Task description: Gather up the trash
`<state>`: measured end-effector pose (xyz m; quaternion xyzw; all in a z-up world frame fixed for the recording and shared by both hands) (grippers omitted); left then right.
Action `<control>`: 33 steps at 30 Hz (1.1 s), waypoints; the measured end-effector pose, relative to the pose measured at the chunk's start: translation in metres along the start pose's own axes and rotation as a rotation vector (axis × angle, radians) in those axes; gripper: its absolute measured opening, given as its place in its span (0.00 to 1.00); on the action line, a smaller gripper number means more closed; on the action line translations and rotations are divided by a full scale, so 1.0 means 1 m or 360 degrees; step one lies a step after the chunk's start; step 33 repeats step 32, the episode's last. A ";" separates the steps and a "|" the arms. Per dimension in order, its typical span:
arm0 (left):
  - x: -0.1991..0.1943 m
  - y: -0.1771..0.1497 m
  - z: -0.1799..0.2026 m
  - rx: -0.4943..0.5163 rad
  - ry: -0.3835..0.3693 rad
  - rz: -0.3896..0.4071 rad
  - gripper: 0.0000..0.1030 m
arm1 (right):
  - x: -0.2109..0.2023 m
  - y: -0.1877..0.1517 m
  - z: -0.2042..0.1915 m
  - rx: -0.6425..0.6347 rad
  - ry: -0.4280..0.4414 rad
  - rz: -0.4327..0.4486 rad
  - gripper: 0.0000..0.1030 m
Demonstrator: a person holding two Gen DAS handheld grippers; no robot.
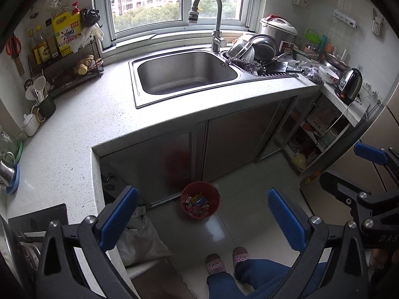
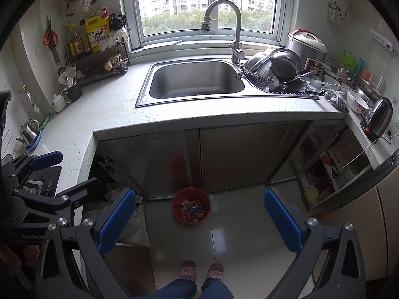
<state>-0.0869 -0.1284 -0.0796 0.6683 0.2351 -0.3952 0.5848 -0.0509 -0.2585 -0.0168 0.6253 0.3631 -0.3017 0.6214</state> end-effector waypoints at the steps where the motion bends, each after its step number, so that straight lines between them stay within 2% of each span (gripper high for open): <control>1: 0.000 -0.001 0.000 0.0005 0.0001 -0.0005 1.00 | 0.000 0.000 0.000 -0.0001 -0.0002 -0.0004 1.00; 33: 0.005 -0.007 0.000 -0.0010 -0.0002 -0.0078 1.00 | 0.005 -0.003 0.004 0.0011 0.0000 -0.0069 1.00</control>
Point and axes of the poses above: each gripper's, at about its wrist camera, not at the fingertips, and x roughly the way its jaws point, z to its right, y to its top, the point moved 3 cm from there along x, roughly the way its jaws point, and after that the axes turned 5 degrees about x, right-handed, at the moved point
